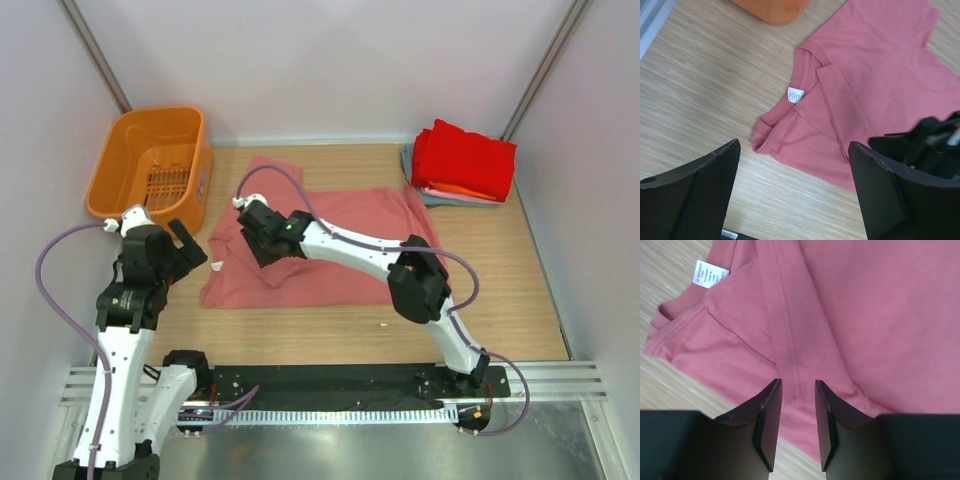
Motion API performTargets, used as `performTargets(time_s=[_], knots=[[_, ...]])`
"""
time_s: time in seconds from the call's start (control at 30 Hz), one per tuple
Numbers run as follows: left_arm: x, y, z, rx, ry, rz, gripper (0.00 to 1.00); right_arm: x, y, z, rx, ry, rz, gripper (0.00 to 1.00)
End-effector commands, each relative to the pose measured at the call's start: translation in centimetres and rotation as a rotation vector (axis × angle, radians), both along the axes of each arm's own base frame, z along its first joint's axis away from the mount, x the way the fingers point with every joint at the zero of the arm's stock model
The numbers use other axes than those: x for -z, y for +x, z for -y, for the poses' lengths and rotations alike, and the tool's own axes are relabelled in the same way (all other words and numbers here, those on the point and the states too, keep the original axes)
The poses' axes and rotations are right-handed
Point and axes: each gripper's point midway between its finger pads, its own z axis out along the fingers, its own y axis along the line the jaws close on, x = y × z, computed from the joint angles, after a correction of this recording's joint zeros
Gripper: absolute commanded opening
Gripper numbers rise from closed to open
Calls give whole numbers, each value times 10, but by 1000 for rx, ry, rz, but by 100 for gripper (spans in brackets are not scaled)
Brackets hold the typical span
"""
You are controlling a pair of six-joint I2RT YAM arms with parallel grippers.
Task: Fold and stack the t-shirts
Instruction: Fold the tshirt
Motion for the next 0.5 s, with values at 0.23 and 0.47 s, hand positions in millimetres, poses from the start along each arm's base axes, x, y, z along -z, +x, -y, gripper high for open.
performTargets(time_s=[0.23,0.47], knots=[[-5,0,-10,-45,21,25,89,25,-21,-4,-138,-174,30,50],[-7,-1,-12,-51,21,37,89,46,-30,5,-148,-222,-1,50]])
